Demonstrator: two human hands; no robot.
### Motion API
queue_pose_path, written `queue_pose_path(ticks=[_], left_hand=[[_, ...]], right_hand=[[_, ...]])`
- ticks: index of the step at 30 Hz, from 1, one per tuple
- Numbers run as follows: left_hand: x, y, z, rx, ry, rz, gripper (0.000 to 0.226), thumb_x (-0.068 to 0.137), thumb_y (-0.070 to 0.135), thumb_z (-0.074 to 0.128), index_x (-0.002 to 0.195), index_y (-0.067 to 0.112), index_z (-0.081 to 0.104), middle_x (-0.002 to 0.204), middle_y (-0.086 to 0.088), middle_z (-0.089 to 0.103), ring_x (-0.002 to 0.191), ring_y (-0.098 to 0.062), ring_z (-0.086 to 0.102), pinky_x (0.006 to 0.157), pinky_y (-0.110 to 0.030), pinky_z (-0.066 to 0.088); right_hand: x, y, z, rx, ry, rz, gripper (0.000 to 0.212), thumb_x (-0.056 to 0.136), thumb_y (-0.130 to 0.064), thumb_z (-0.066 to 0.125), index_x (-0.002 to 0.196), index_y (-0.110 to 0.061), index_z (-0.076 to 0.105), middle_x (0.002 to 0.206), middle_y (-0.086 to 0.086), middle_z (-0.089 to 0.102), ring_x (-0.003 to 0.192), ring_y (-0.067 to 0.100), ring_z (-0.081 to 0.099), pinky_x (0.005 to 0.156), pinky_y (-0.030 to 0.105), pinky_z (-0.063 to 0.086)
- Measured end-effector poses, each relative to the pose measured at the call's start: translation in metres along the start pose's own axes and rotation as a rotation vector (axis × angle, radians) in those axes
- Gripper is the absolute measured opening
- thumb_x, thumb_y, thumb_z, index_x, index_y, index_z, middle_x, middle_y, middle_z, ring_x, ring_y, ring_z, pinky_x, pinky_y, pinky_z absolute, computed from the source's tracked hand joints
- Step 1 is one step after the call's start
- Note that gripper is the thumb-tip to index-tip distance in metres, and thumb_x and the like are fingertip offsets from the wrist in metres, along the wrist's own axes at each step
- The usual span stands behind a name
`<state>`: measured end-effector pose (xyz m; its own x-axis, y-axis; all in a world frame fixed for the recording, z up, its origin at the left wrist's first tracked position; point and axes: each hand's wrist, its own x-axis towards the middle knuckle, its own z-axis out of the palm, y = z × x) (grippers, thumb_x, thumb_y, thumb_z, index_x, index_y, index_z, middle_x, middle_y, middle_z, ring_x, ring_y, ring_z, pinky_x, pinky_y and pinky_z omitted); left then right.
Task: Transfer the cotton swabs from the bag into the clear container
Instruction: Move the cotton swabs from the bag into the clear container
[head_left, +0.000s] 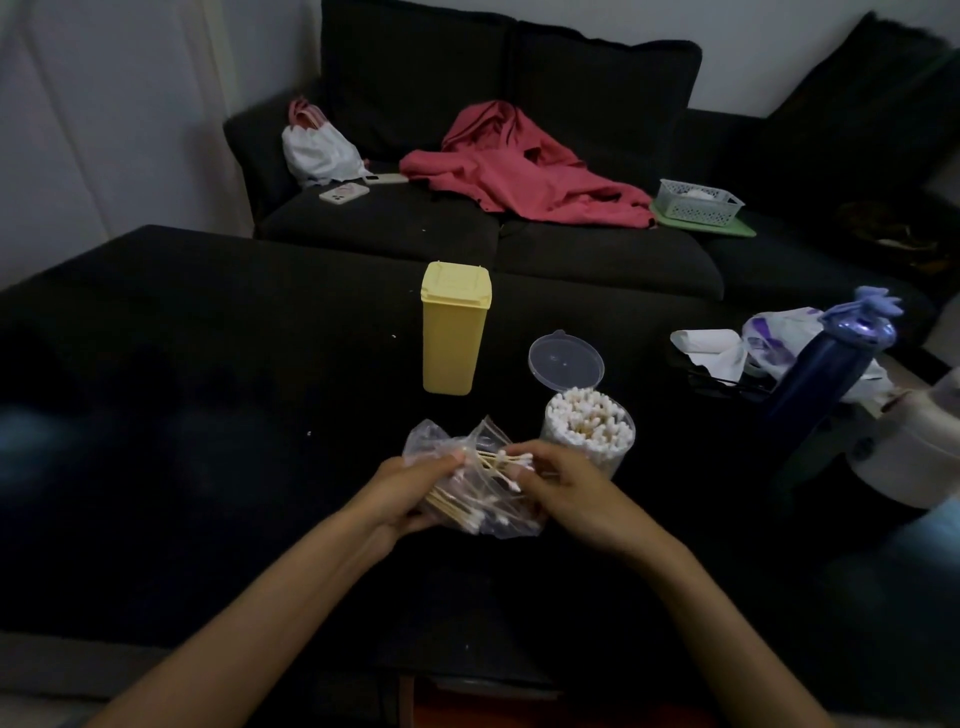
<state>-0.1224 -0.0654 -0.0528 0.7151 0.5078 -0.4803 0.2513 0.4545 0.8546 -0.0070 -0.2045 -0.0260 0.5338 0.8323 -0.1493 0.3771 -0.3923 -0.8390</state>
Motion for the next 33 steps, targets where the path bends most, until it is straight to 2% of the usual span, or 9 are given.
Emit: queue_pose_path(ticks=[3, 6, 8, 11, 14, 18, 27, 30, 33], left_hand=[[0.000, -0.001, 0.000, -0.049, 0.008, -0.007, 0.033, 0.088, 0.020, 0.064, 0.117, 0.005, 0.061, 0.108, -0.016, 0.070, 0.099, -0.025, 0.066, 0.081, -0.034, 0.056], [-0.001, 0.000, 0.001, -0.082, 0.016, 0.009, 0.033, 0.088, 0.018, 0.063, 0.118, 0.005, 0.060, 0.107, -0.016, 0.069, 0.095, -0.023, 0.066, 0.077, -0.032, 0.056], [-0.002, 0.001, 0.002, -0.103, 0.023, 0.013, 0.030, 0.089, 0.017, 0.062, 0.116, 0.005, 0.060, 0.107, -0.016, 0.068, 0.094, -0.023, 0.066, 0.077, -0.032, 0.055], [-0.003, 0.002, 0.002, -0.110, 0.061, 0.019, 0.025, 0.088, 0.017, 0.063, 0.110, 0.006, 0.061, 0.100, -0.014, 0.069, 0.087, -0.021, 0.066, 0.068, -0.029, 0.057], [-0.002, 0.001, 0.003, -0.099, 0.084, 0.030, 0.020, 0.088, 0.018, 0.064, 0.105, 0.007, 0.063, 0.091, -0.010, 0.069, 0.079, -0.017, 0.066, 0.057, -0.023, 0.057], [-0.005, 0.002, 0.005, -0.085, 0.074, 0.034, 0.015, 0.089, 0.017, 0.063, 0.102, 0.009, 0.063, 0.091, -0.010, 0.069, 0.079, -0.017, 0.066, 0.054, -0.022, 0.058], [-0.005, 0.000, 0.010, 0.065, 0.112, 0.155, 0.025, 0.087, 0.015, 0.066, 0.109, 0.004, 0.065, 0.091, -0.013, 0.071, 0.068, -0.014, 0.068, 0.050, -0.021, 0.055], [0.001, -0.002, 0.005, 0.252, 0.127, 0.238, 0.028, 0.086, 0.024, 0.067, 0.108, 0.007, 0.067, 0.091, -0.008, 0.072, 0.077, -0.014, 0.069, 0.070, -0.030, 0.059], [0.004, 0.004, -0.002, 0.685, 0.138, 0.273, 0.054, 0.077, 0.057, 0.065, 0.116, 0.020, 0.060, 0.104, -0.002, 0.069, 0.093, -0.016, 0.067, 0.087, -0.043, 0.054]], right_hand=[[0.001, -0.001, 0.001, 0.086, 0.081, -0.056, 0.023, 0.087, -0.008, 0.063, 0.104, -0.024, 0.064, 0.102, 0.015, 0.068, 0.083, 0.018, 0.063, 0.077, 0.026, 0.054], [0.001, -0.002, -0.001, 0.193, 0.101, -0.072, 0.033, 0.079, 0.005, 0.066, 0.096, -0.024, 0.066, 0.095, 0.012, 0.071, 0.077, 0.015, 0.065, 0.078, 0.028, 0.055], [0.001, -0.003, -0.005, 0.275, 0.052, -0.046, 0.038, 0.076, 0.010, 0.067, 0.103, -0.017, 0.064, 0.094, 0.007, 0.071, 0.074, 0.007, 0.068, 0.075, 0.021, 0.056], [0.003, -0.004, -0.011, 0.302, -0.045, 0.008, 0.051, 0.074, 0.012, 0.069, 0.118, -0.011, 0.059, 0.103, 0.010, 0.069, 0.081, 0.010, 0.069, 0.075, 0.019, 0.057], [0.003, -0.005, -0.009, 0.244, -0.011, -0.008, 0.054, 0.072, 0.007, 0.074, 0.120, -0.011, 0.059, 0.105, 0.011, 0.069, 0.081, 0.014, 0.070, 0.074, 0.021, 0.057], [0.005, -0.006, 0.000, 0.187, 0.166, -0.065, 0.039, 0.068, -0.012, 0.082, 0.105, -0.012, 0.069, 0.095, 0.004, 0.072, 0.079, 0.013, 0.071, 0.071, 0.022, 0.058], [0.011, -0.007, 0.007, 0.250, 0.241, -0.077, 0.023, 0.071, -0.012, 0.079, 0.092, -0.011, 0.071, 0.087, 0.005, 0.074, 0.078, 0.012, 0.072, 0.072, 0.024, 0.059], [0.014, -0.004, 0.007, 0.275, 0.234, -0.035, 0.012, 0.076, -0.009, 0.074, 0.088, -0.013, 0.072, 0.084, 0.008, 0.074, 0.075, 0.015, 0.072, 0.071, 0.024, 0.058], [0.018, 0.002, 0.009, 0.202, 0.186, 0.033, 0.013, 0.078, -0.009, 0.073, 0.090, -0.008, 0.072, 0.082, 0.015, 0.073, 0.074, 0.022, 0.071, 0.074, 0.031, 0.059]])
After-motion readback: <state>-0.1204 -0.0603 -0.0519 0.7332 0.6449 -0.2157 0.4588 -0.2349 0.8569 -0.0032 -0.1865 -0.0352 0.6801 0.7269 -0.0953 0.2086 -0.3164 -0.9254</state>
